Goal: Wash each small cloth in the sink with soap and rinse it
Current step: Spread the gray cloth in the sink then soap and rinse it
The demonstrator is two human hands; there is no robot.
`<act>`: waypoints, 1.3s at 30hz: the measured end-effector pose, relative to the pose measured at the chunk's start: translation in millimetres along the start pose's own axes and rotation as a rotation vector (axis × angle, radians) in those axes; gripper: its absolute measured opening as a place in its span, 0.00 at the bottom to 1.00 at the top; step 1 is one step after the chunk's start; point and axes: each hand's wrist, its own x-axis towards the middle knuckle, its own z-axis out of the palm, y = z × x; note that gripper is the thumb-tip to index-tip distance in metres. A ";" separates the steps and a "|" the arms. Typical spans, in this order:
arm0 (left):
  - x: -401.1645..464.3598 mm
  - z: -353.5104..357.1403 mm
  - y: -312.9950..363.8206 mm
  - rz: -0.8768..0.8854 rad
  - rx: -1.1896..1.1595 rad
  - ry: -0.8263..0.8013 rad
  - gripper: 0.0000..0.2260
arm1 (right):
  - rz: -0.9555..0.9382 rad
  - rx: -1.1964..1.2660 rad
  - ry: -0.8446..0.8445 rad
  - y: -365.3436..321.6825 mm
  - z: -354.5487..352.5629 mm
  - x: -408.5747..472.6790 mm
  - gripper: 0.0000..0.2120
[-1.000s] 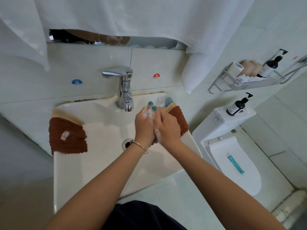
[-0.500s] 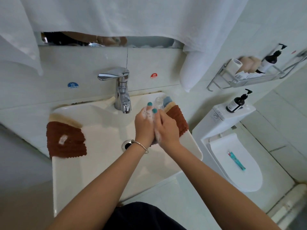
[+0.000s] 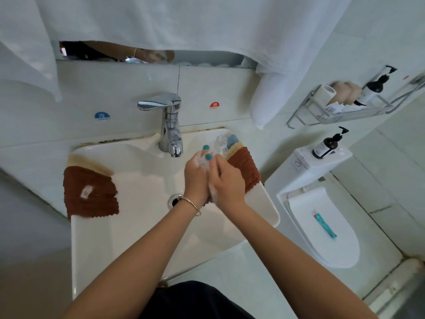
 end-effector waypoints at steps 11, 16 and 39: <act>-13.0 10.1 -2.2 -0.027 0.026 -0.163 0.13 | 0.180 0.022 -0.026 22.9 -22.6 18.9 0.18; -2.1 -9.2 -5.0 0.074 0.134 -0.115 0.18 | 0.150 0.433 0.026 33.5 -44.7 19.1 0.16; -7.0 1.7 -22.2 -0.003 0.093 0.044 0.17 | 0.157 0.125 0.024 13.4 10.0 12.4 0.19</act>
